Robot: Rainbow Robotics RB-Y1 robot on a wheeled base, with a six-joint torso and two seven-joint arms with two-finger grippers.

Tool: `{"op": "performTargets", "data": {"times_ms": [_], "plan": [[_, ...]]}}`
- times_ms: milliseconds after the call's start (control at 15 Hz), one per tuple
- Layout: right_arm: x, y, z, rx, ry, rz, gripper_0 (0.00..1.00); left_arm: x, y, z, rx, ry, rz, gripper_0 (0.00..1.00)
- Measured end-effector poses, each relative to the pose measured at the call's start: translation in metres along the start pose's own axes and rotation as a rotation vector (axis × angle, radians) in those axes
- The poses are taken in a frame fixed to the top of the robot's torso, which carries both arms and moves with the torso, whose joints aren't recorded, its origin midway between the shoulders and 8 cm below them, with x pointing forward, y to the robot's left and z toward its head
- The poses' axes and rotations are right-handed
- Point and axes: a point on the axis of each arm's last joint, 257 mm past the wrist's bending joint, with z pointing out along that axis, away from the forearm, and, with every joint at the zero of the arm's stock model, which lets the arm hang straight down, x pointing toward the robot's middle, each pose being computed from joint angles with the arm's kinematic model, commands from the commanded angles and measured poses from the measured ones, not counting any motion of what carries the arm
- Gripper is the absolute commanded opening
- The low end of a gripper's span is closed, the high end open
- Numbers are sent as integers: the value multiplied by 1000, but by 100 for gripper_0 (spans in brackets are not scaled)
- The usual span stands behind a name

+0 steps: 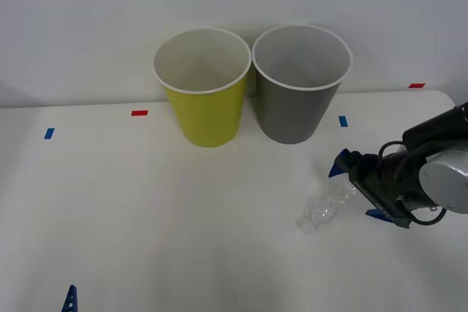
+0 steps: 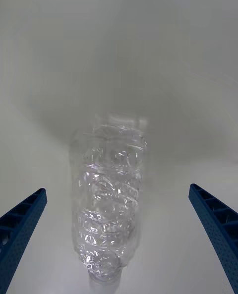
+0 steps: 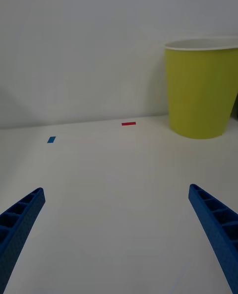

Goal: Put cans in the gray bin and PET bottles in the light green bin.

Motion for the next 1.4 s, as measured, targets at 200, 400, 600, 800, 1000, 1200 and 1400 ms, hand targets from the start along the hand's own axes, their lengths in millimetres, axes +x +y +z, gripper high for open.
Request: {"op": "performTargets", "data": {"times_ms": [200,400,600,800,1000,1200,1400], "plan": [[2,-5,7,30,10,-12,100,0,0,0,0,0,0,100],[9,-7,15,55,26,-29,100,0,0,0,0,0,0,100],[10,-6,20,67,35,-36,100,0,0,0,0,0,0,100],[11,-3,26,82,42,-52,100,0,0,0,0,0,0,100],[13,1,34,101,55,-60,100,0,0,0,0,0,0,100],[16,5,42,113,69,-58,100,0,0,0,0,0,0,100],[17,4,46,126,63,-72,100,0,0,0,0,0,0,100]]}}
